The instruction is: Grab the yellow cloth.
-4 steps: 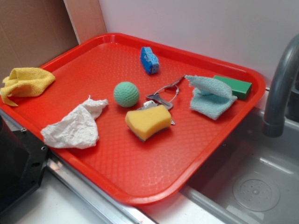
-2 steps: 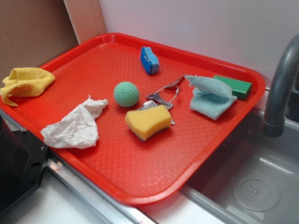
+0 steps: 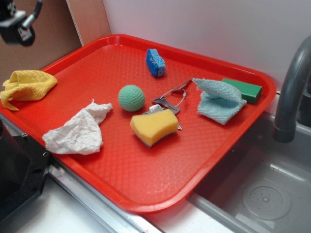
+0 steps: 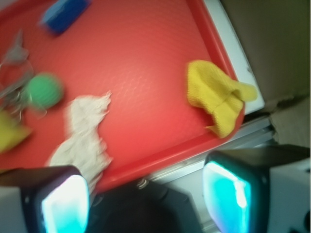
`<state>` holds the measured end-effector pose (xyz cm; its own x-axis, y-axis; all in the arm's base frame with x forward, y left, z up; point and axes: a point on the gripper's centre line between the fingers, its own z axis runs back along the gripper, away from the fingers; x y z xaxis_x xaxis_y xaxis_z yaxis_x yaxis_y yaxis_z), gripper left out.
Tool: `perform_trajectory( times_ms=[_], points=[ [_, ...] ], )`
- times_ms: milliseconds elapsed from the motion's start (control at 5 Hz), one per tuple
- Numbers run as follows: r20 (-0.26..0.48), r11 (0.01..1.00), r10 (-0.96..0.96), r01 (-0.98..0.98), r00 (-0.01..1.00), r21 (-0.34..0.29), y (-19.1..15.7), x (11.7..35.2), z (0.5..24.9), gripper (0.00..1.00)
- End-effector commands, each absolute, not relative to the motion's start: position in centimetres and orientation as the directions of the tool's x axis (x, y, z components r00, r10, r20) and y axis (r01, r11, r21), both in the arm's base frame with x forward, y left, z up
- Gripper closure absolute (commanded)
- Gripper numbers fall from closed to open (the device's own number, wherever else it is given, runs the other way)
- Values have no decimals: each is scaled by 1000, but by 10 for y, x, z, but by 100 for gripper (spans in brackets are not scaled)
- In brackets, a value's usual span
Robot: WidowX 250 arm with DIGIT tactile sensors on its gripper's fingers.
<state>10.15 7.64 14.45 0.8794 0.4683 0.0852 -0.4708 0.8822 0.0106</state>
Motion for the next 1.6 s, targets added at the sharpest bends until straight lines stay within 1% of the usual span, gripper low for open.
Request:
perform_trajectory(
  times_ms=[0, 200, 400, 600, 800, 1000, 1200, 1400],
  points=[
    [0, 941, 329, -328, 944, -78, 152, 90, 77, 0],
    [-22, 977, 203, -204, 979, -55, 150, 100, 56, 0],
    [-32, 988, 151, -151, 988, -18, 146, 101, 46, 0],
    [-39, 993, 83, -79, 996, 88, 130, 101, 40, 0],
    [-52, 995, 56, -51, 997, 88, 128, 98, 34, 0],
    [-62, 994, 42, -35, 997, 107, 136, 93, 31, 100],
    [-57, 995, 12, -7, 998, 97, 139, 89, 36, 100],
    [-57, 995, 12, -7, 998, 97, 139, 89, 36, 0]
  ],
)
